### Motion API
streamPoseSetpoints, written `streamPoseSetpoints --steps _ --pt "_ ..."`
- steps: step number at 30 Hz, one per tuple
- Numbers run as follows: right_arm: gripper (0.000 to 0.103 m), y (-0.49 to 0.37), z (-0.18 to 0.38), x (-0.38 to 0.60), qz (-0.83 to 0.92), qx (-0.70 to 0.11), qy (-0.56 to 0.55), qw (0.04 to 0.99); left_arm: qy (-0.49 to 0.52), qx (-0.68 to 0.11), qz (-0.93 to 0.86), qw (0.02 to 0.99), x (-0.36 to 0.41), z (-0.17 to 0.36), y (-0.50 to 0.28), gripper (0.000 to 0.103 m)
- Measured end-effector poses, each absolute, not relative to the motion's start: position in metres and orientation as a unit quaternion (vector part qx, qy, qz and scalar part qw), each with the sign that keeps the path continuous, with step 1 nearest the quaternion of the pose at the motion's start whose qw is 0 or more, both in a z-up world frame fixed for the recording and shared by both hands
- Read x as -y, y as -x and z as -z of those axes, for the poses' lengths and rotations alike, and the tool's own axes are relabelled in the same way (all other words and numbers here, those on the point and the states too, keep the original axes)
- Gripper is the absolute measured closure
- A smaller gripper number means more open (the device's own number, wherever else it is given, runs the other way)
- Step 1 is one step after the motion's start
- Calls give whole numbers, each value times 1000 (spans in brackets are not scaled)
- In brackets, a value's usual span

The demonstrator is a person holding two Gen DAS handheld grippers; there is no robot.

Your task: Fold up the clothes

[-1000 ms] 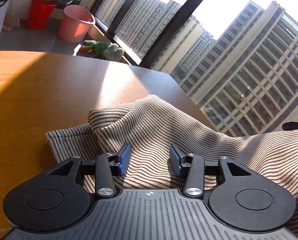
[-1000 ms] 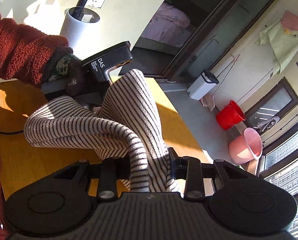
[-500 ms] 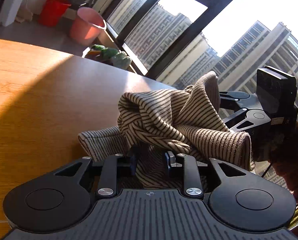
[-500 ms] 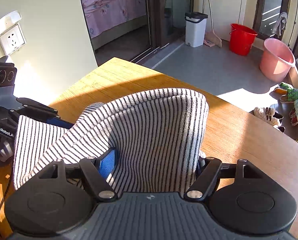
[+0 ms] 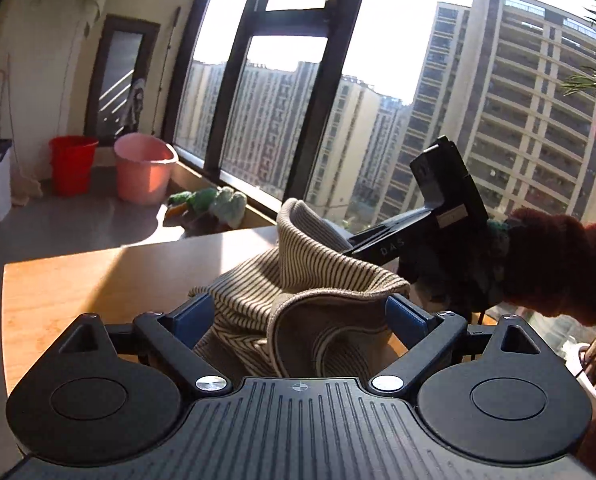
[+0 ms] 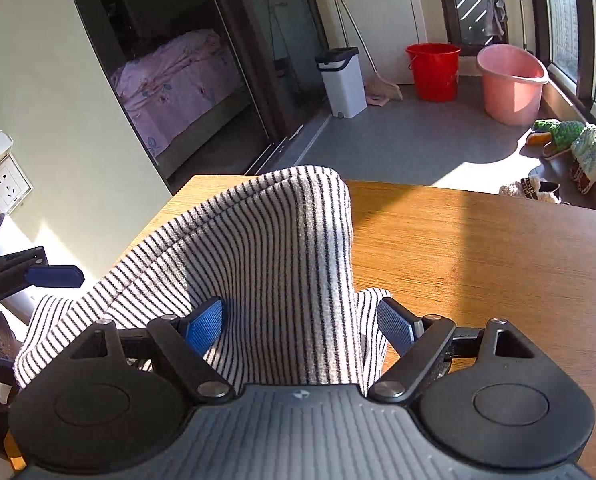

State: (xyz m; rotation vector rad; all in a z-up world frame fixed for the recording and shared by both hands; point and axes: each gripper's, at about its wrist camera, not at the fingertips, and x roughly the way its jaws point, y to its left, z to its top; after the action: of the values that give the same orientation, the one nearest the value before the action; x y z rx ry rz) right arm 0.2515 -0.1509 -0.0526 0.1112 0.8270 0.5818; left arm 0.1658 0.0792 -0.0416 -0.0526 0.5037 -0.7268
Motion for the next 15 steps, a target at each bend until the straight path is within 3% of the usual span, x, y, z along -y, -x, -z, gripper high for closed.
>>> streamPoseSetpoints --steps 6,12,15 --pt "20 -238 61 182 -214 -371 -97 898 -8 -262 197 945 -78 53 -187 6" --pt "21 -225 66 183 -216 -355 -82 906 84 -212 133 965 -118 17 -179 7" --pt "33 -225 67 174 -224 -348 -65 908 89 -198 206 954 -109 3 -177 6"
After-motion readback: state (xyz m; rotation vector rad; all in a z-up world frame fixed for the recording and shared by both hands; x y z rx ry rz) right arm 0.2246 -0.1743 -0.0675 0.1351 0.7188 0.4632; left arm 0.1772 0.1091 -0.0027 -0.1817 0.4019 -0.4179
